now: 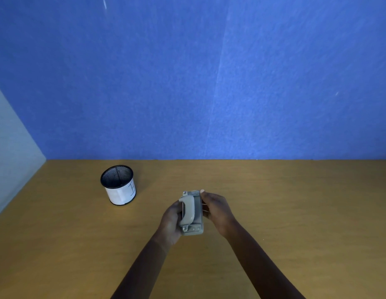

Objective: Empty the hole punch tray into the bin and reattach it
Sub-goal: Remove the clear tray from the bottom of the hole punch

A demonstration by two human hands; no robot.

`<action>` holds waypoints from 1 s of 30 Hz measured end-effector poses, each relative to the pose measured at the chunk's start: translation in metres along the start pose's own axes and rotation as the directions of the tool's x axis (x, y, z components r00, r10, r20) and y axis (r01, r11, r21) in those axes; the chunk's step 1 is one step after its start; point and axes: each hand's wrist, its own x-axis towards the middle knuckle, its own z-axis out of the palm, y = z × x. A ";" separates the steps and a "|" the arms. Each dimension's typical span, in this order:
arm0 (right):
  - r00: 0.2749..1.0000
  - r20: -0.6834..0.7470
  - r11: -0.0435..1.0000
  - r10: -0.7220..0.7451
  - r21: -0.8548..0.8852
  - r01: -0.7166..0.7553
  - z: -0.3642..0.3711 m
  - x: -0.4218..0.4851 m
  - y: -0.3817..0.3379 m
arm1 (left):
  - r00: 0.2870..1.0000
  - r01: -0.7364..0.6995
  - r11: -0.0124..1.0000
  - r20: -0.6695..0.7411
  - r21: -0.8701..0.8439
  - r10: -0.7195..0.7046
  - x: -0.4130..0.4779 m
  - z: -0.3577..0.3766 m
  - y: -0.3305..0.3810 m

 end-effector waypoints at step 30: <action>0.963 0.123 0.902 0.240 0.337 -0.268 0.008 -0.019 0.016 | 0.980 -0.098 0.968 -0.193 -0.231 0.053 0.009 -0.009 0.010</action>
